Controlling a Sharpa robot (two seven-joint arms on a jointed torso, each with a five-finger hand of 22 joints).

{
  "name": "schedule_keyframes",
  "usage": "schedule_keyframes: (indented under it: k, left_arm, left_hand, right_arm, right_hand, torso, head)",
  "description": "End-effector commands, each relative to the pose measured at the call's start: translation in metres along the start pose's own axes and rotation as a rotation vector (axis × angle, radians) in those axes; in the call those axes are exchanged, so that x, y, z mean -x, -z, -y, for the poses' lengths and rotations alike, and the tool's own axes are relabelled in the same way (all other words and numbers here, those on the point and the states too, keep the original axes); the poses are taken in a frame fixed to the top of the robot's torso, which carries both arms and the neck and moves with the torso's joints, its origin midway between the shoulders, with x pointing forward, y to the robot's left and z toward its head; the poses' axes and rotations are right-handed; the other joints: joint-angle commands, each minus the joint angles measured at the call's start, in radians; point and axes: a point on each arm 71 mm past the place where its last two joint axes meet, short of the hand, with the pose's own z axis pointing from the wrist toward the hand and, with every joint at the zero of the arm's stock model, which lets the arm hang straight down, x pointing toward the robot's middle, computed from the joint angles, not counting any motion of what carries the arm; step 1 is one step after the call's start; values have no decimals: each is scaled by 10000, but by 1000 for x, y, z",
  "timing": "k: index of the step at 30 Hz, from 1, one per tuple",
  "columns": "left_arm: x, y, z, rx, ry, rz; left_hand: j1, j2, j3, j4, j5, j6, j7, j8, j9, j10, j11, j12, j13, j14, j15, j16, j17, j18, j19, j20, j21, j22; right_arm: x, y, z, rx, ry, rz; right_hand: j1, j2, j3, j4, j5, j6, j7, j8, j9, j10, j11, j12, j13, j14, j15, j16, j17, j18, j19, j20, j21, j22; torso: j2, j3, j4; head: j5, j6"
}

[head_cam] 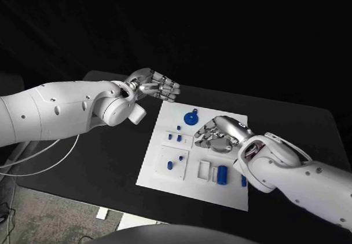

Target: Assemble the parts on the task board

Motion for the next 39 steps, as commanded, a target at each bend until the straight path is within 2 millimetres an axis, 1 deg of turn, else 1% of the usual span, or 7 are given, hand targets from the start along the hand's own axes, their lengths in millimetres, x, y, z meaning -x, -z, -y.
schedule_keyframes:
  k: [1, 7, 10, 13, 15, 26, 39]
  left_arm:
    - [-2, 0, 1, -53, 92, -190]
    - [-2, 0, -2, 20, 83, -211]
    - [-2, 1, -5, 80, 73, -240]
    - [-3, 2, -7, 128, 72, -268]
    - [-4, 2, -8, 151, 75, -291]
    - [-5, 3, -11, 219, 96, -364]
    - [-6, 4, -12, 257, 119, -433]
  left_hand:
    - [7, 73, -18, 42, 49, -49, 14, 41, 3, -15, 52, 41, -10, -46, 32, -28, -9, 93, 68, 0, 52, -8]
    - [7, 73, -18, 42, 49, -49, 14, 41, 3, -15, 52, 41, -10, -46, 32, -28, -9, 93, 68, 0, 52, -8]
    - [7, 73, -18, 42, 49, -49, 14, 41, 3, -15, 52, 41, -10, -46, 32, -28, -9, 93, 68, 0, 52, -8]
    - [7, 73, -18, 42, 49, -49, 14, 41, 3, -15, 52, 41, -10, -46, 32, -28, -9, 93, 68, 0, 52, -8]
    - [7, 73, -18, 42, 49, -49, 14, 41, 3, -15, 52, 41, -10, -46, 32, -28, -9, 93, 68, 0, 52, -8]
    - [-17, 86, -15, 54, 40, -32, 5, 45, 4, -8, 46, 39, -10, -47, 29, -31, -10, 86, 63, 0, 53, -22]
    - [-33, 96, -15, 68, 40, -38, 6, 42, 3, -14, 47, 38, -10, -48, 29, -29, -9, 84, 63, 1, 53, -28]
  right_arm:
    - [7, 6, 16, -677, -629, -1112]
    - [23, 19, 44, -2110, -612, -2040]
    - [26, 27, 57, -3009, -634, -2753]
    - [26, 34, 67, -3789, -554, -3405]
    - [25, 38, 71, -4253, -531, -3794]
    - [8, 51, 84, -6265, -995, -4764]
    - [-26, 56, 88, -7202, -1492, -5412]
  right_hand:
    - [-313, 26, 26, 55, -80, 355, -204, -72, 295, 154, -85, 339, 478, 72, -118, 11, 51, -199, 86, -110, 85, 70]
    - [-921, 77, 113, 649, -543, 410, -471, -131, 1991, -631, -238, 2096, 3121, 127, -239, 163, 542, -371, 109, -269, 233, 357]
    - [-1339, -170, 879, 768, -909, 402, -575, -122, 3313, -844, -367, 2808, 4300, 221, -337, 622, 1237, -452, 195, -328, 848, 778]
    - [-1583, -154, 1459, 878, -1347, 197, -587, -149, 3952, -873, -346, 3086, 4849, 103, -311, 714, 1686, -449, 113, -330, 1104, 972]
    - [-1835, -228, 2001, 987, -1718, -453, -344, -180, 3566, -960, -292, 3720, 5519, 55, -286, 1222, 2415, -439, 124, -314, 1292, 999]
    - [-2942, -716, 2274, 1820, -1802, -612, -186, -170, 2398, -1188, -268, 5461, 7385, 327, -266, 3312, 5168, -398, 262, -310, 2596, 1191]
    - [-3225, -1316, 1839, 2677, -1793, -867, -96, -206, 1969, -1045, -208, 6597, 8712, 431, -232, 3736, 5775, -352, 232, -281, 3471, 1283]
  torso:
    - [-8, 17, 1]
    - [-48, 63, -50]
    - [-75, 95, -83]
    - [-102, 119, -116]
    - [-117, 128, -132]
    - [-104, 103, -108]
    - [-108, 90, -101]
  head:
    - [-252, 30]
    - [-480, 2]
    - [-558, -23]
    - [-618, -16]
    - [-663, -50]
    - [-756, -66]
    - [-677, -118]
